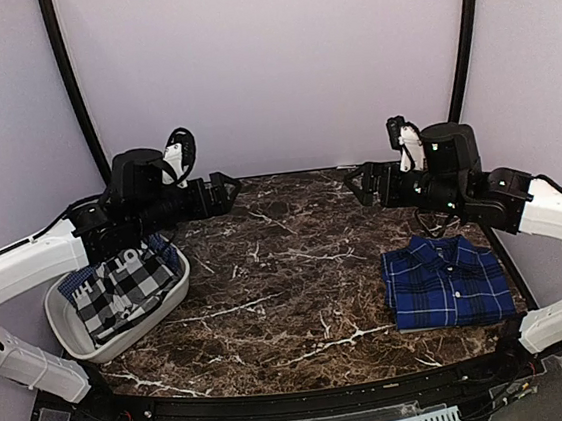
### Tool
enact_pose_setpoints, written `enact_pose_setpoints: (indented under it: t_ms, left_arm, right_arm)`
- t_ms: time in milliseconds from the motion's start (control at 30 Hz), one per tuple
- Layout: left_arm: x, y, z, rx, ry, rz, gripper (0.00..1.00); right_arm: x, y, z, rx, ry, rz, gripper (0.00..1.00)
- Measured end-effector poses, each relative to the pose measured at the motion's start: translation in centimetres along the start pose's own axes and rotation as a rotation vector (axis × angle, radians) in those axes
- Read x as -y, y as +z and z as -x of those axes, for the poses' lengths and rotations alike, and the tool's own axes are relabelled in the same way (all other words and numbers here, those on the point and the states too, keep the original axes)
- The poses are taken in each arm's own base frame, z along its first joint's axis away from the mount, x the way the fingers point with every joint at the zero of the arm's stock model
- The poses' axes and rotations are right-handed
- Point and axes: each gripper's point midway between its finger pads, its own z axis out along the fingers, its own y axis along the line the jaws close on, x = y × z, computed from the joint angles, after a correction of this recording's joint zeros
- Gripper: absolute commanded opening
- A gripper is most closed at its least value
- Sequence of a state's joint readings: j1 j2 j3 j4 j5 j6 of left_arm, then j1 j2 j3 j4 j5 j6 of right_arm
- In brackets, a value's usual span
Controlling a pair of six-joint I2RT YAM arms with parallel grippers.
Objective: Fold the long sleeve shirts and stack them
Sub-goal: Pick up the crumpled shirt from the bin.
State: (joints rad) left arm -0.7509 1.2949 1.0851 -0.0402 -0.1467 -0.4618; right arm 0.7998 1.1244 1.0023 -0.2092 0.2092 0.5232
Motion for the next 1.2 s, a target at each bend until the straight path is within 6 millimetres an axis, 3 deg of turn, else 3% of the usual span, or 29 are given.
enact_pose_setpoints:
  t_ms: [267,433,567,600,633,733,967,1067,1200]
  left_arm:
    - [-1.5,-1.3,-0.6,-0.034,0.02,0.072,0.99]
    - [-2.8,-4.3,-0.3,-0.025,0.006,0.126,0.99]
    - [-4.7,-6.7,-1.5,-0.045,-0.034,0.191,0.99]
    - [-5.3,-7.2,-2.2,-0.061,-0.049,0.218,0.99]
    - [-7.5,-8.3,-4.6,-0.13,-0.09,0.314,0.99]
    - [-9.0,-9.0,-6.6,-0.19,-0.119,0.386,0.99]
    - [-13.6,-13.0,-14.5,-0.407,-0.204,0.596,0.94]
    - [-14.7,-14.3,-16.4,-0.465,-0.226,0.66,0.89]
    - [-15.4,-15.0,-17.5,-0.494,-0.258,0.71,0.83]
  right_arm:
    - [0.2,0.1,0.0,0.003,0.004,-0.014,0.99]
    - [0.4,0.5,-0.4,-0.008,-0.003,-0.023,0.99]
    - [0.5,1.0,-0.8,-0.023,-0.016,-0.03,0.99]
    - [0.6,1.0,-0.9,-0.025,-0.018,-0.031,0.99]
    - [0.6,1.0,-0.9,-0.025,-0.021,-0.031,0.99]
    - [0.5,1.1,-1.0,-0.024,-0.021,-0.027,0.99]
    - [0.6,1.6,-2.0,-0.048,-0.025,-0.018,0.99]
    - [0.5,1.8,-2.1,-0.05,-0.026,-0.014,0.99]
    - [0.5,1.8,-2.2,-0.053,-0.027,-0.01,0.99]
